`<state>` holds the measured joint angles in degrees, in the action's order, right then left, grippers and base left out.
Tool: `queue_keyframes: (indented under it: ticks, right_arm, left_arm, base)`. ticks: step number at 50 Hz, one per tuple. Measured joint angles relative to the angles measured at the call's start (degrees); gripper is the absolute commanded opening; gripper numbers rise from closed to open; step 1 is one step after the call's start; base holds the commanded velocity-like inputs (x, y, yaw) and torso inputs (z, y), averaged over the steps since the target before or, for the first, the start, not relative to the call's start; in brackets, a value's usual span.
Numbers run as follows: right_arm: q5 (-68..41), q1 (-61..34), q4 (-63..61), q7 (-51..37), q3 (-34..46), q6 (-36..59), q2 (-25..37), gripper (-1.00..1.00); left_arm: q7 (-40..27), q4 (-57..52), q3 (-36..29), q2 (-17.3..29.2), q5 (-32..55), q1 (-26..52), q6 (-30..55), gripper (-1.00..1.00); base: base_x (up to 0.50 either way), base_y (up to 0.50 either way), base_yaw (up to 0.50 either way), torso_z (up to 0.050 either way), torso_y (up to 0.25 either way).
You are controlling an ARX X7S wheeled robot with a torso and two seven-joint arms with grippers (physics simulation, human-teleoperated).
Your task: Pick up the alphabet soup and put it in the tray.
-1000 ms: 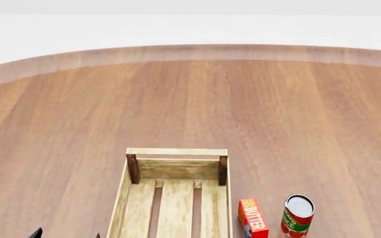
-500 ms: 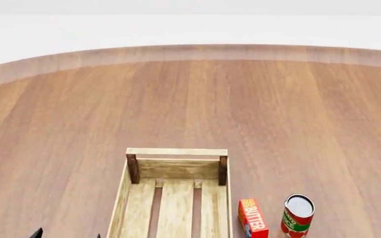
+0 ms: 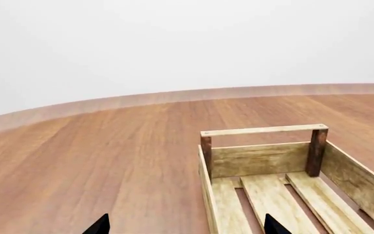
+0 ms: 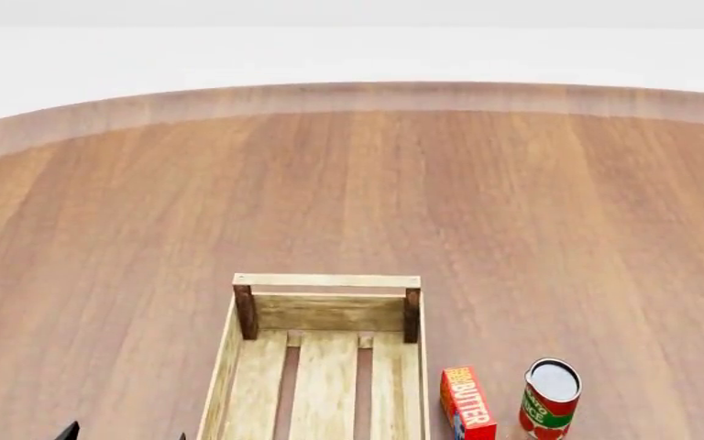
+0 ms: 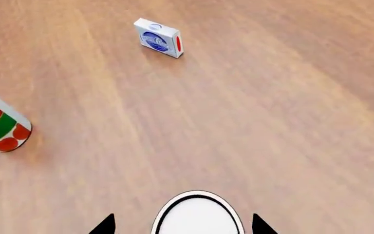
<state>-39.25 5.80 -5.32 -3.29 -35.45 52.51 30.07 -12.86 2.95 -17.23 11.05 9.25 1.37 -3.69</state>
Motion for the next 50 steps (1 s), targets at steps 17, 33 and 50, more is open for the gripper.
queue_keyframes:
  ticks: [17,33,50]
  right_arm:
    - [1.38,0.44,3.24,0.97,1.11,-2.41,-0.75,1.0]
    - [2.43,0.11,5.76,1.72,2.51,-4.2,-1.35,1.0]
    - [3.11,-0.16,7.53,2.25,3.39,-5.5,-1.59,1.0]
  left_arm:
    - [-0.44,0.12,-0.45,0.32,0.31,0.12,-0.2,1.0]
    - [-0.8,0.17,-0.87,0.61,0.61,0.24,-0.31,1.0]
    - [-1.19,0.23,-1.35,0.9,0.86,0.35,-0.44,1.0]
  base:
    - [0.0,0.0,0.0,0.0,0.0]
    - [0.0,0.0,0.0,0.0,0.0]
    - [0.0,0.0,0.0,0.0,0.0]
